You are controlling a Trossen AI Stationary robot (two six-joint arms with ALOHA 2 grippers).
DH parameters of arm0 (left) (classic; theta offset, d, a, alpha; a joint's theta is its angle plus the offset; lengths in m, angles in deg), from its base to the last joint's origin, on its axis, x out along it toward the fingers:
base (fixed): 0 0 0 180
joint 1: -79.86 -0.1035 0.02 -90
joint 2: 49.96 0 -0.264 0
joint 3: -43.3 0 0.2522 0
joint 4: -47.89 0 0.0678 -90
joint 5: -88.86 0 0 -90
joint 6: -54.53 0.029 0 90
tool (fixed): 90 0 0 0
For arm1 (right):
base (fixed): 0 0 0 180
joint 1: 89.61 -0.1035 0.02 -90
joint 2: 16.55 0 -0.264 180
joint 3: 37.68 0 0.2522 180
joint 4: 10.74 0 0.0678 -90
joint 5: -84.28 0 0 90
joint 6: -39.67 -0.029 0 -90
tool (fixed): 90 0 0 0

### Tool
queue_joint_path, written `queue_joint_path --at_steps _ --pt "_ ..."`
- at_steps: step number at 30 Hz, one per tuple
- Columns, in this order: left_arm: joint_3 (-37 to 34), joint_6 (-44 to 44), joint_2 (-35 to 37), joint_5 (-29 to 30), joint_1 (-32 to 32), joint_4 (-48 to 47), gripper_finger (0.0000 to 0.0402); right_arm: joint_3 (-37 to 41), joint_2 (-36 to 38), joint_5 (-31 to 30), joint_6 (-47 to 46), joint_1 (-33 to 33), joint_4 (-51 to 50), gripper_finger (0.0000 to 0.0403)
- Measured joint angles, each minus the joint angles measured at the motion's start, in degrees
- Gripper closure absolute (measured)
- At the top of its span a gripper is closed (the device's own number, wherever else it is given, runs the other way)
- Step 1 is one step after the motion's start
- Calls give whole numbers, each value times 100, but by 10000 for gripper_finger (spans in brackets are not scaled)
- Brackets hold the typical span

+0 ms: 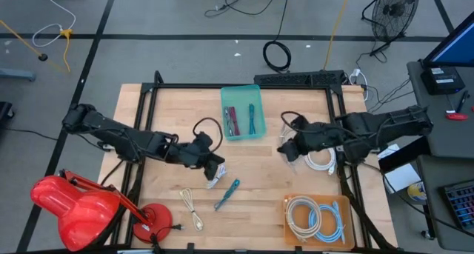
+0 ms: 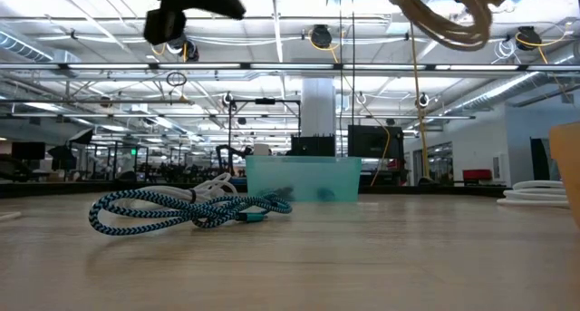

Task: Pick & Place USB Port
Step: Put the right brown charger cable into the orange bin

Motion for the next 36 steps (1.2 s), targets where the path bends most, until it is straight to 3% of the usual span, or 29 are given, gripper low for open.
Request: queue_joint_path --at_steps 8,16,20,25,28,31,36 --pt "0 421 0 -426 -504 959 380 8 -322 1007 686 -156 1222 376" --pt "0 1464 0 -635 -758 1389 380 7 -356 1547 1853 -684 4365 376" --pt "0 1843 0 -776 -769 2310 380 2 -350 1644 2519 -939 5596 376" --pt "0 2444 2 -1000 -789 3656 377 2 -350 1704 3172 -1169 6356 376" --pt "0 2139 5 -1372 -930 4426 348 2 -352 1558 3375 -1281 6440 376" --pt "80 1807 9 -1361 -990 4715 288 2 -353 1381 3489 -1370 6398 376" --pt "795 2628 -92 -831 -795 3868 193 2 -389 1233 3538 -1406 6375 376"
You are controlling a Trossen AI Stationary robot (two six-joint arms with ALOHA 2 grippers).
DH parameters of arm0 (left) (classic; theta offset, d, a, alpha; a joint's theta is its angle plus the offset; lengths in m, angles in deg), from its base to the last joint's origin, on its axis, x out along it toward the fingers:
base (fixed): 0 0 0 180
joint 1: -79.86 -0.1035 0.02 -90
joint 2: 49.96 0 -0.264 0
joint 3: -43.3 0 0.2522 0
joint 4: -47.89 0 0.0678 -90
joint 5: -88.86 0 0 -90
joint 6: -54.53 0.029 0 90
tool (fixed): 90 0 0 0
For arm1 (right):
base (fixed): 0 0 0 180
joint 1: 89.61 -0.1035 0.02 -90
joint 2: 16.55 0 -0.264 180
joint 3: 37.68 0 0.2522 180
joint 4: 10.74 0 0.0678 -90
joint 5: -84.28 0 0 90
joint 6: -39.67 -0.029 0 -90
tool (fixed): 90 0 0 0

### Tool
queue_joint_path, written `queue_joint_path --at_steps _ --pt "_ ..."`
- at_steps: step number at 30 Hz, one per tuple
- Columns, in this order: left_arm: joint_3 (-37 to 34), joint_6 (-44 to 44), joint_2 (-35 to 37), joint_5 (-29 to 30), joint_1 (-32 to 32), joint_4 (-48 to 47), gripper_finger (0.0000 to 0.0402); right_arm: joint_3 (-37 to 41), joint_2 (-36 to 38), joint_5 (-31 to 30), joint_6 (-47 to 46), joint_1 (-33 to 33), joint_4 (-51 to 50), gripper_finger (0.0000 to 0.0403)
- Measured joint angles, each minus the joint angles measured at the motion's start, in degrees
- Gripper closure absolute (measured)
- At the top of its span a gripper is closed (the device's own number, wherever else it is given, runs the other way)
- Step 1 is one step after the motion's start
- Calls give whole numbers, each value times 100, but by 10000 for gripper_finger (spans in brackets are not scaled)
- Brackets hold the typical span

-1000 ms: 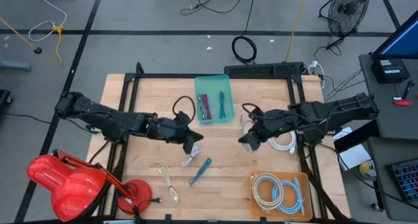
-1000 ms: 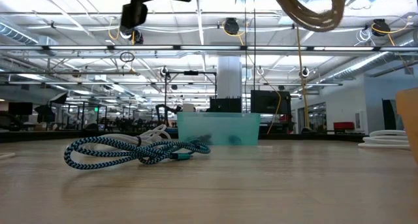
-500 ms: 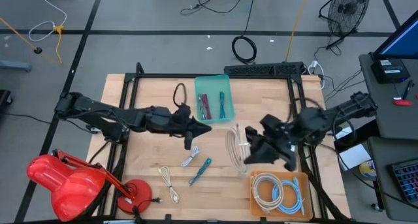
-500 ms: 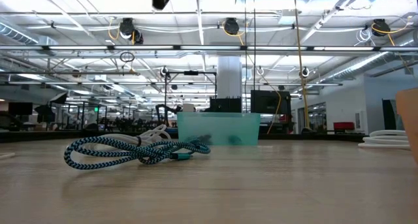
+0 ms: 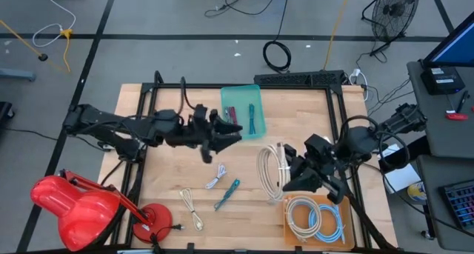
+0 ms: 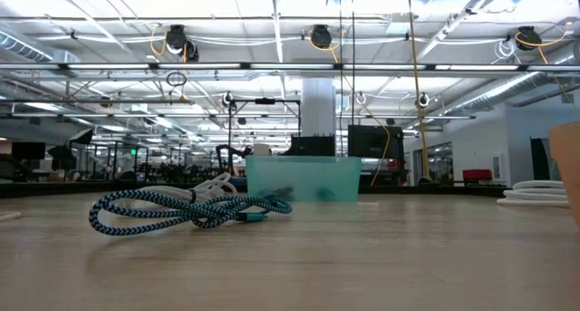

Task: Pick & Place USB Port
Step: Put the right brown charger cable into the orange bin

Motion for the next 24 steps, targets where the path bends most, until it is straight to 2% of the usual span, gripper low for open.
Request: queue_joint_path --at_steps 2,5,10,17,22,24 --pt "469 296 -199 210 40 -569 169 0 -18 -158 30 2 -9 376" --pt "1246 606 -679 175 115 -1205 146 0 -50 -314 91 7 23 376" --pt "2193 648 -1326 282 192 -2065 139 0 -81 -296 72 -8 36 376" --pt "2379 244 -1597 19 129 -2201 139 0 -83 -458 138 -86 -23 376" --pt "2366 208 -1367 158 -35 -3255 139 0 -83 -625 148 -264 4 376" --pt "2381 -18 -1212 1 -197 -3413 139 0 -73 -761 206 -334 -21 376"
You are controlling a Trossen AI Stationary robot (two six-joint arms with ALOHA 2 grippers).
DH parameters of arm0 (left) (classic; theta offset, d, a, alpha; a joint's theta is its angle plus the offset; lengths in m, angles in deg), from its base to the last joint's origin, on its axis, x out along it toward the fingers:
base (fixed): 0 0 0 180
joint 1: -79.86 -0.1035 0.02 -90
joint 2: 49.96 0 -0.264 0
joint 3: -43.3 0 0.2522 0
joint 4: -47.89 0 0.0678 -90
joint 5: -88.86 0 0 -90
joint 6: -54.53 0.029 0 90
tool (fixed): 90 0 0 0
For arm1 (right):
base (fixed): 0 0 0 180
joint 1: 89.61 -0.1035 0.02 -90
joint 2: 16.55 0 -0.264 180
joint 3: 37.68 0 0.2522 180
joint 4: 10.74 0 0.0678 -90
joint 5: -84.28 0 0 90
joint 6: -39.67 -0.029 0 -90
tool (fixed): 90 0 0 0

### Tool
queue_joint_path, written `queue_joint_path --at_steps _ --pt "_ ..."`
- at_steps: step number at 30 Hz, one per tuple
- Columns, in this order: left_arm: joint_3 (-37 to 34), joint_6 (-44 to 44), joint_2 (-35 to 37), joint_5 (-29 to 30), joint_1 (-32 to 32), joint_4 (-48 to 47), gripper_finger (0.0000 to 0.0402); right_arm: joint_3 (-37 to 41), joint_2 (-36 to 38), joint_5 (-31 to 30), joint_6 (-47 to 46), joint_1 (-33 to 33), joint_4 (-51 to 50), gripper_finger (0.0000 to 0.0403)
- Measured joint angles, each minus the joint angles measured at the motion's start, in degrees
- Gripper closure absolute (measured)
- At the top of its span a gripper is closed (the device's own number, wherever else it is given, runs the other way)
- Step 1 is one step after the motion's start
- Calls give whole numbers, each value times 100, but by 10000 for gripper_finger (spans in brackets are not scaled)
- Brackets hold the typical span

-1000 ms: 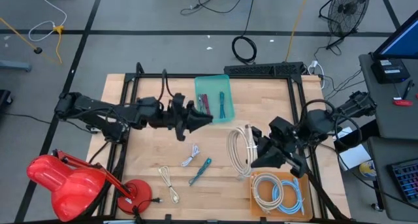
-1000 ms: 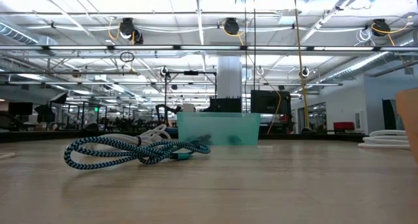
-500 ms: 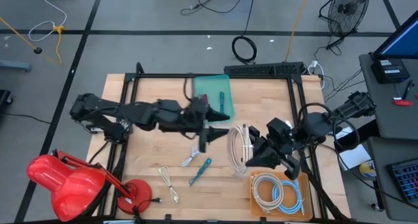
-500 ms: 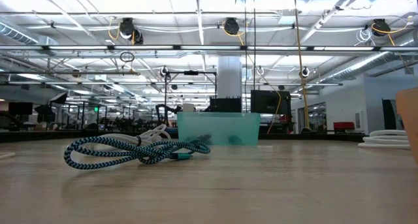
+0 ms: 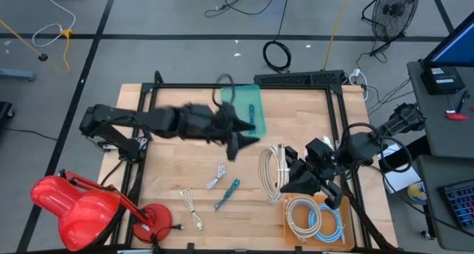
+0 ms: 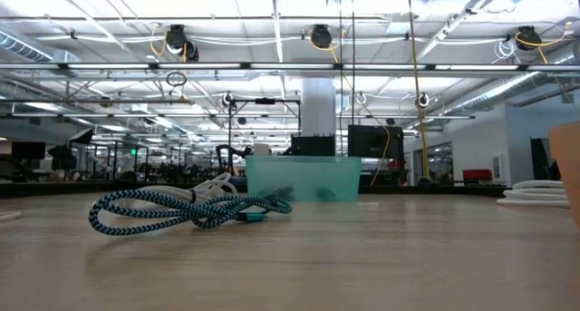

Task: Pick & Place USB Port
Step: Put the right brown charger cable into the orange bin

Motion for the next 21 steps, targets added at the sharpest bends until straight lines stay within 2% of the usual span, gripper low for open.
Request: queue_joint_path --at_steps 2,8,12,17,21 --pt "2 -103 170 -320 -92 -156 139 0 1 1 35 -31 -9 376" --pt "-9 30 244 -1187 39 318 139 0 3 -135 58 -38 0 376" --pt "4 109 232 -1160 204 711 139 0 3 -143 72 -38 -8 376" --pt "-5 209 227 -619 257 732 139 0 3 -136 74 -38 -45 376" --pt "-5 213 215 -570 223 908 139 0 3 -138 74 -38 -45 376"
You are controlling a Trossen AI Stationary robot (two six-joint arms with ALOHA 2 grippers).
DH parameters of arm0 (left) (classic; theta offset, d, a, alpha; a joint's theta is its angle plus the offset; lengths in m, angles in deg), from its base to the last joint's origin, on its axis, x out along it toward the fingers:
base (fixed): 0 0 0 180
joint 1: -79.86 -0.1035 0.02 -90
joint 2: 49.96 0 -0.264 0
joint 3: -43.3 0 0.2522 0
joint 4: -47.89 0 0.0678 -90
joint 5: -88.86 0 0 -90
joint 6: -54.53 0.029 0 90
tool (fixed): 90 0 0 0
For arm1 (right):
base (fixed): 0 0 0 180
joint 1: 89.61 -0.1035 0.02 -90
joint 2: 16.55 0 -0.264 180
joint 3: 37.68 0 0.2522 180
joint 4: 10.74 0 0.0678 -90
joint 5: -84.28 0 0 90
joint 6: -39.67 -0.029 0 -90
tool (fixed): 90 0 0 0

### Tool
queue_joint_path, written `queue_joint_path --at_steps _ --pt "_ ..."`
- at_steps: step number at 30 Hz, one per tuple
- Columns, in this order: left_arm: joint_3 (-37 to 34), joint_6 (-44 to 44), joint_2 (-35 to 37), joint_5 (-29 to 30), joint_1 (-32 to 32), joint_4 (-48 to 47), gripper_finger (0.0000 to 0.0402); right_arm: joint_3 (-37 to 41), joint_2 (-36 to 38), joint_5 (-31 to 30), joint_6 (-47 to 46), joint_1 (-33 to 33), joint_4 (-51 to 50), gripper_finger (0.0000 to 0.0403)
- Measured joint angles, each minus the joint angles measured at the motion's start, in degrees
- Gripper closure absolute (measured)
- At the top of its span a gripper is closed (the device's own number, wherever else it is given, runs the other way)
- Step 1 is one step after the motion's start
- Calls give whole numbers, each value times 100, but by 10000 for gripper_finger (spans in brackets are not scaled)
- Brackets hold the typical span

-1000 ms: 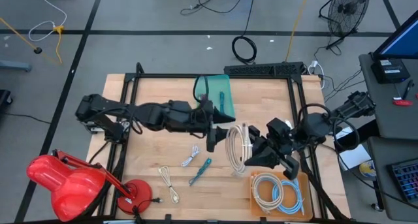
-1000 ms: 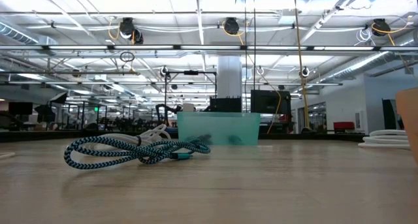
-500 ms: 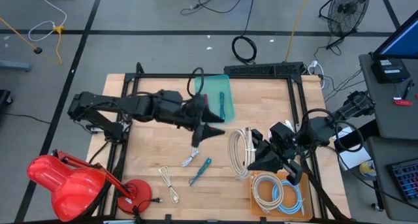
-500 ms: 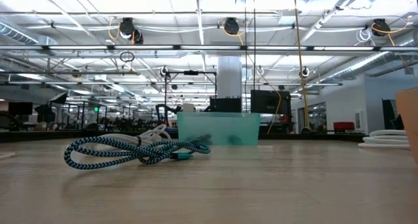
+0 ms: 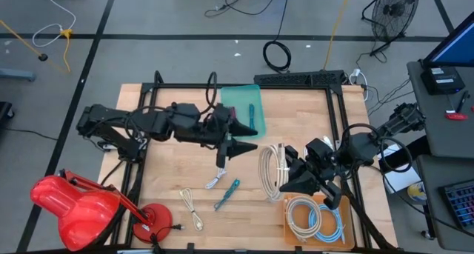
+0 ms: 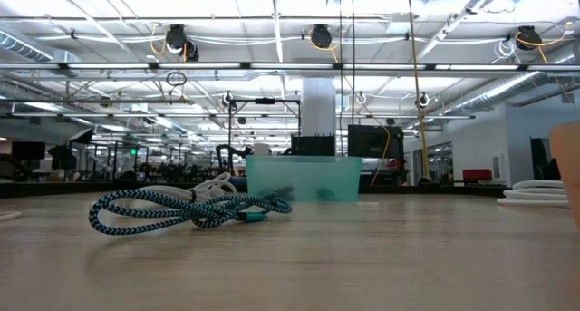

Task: Pick & Place USB Port
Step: Put the right brown charger cable into the orange bin

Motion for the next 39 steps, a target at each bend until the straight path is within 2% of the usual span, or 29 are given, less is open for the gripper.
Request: queue_joint_path --at_steps 14,29,39 --pt "-4 -129 -507 -421 28 935 139 0 4 -45 -15 11 -131 376" --pt "-9 -162 -648 -385 26 928 139 0 4 -173 -39 58 -241 376" --pt "-2 -293 -852 -471 -15 1312 140 0 4 -181 -85 92 -251 376"
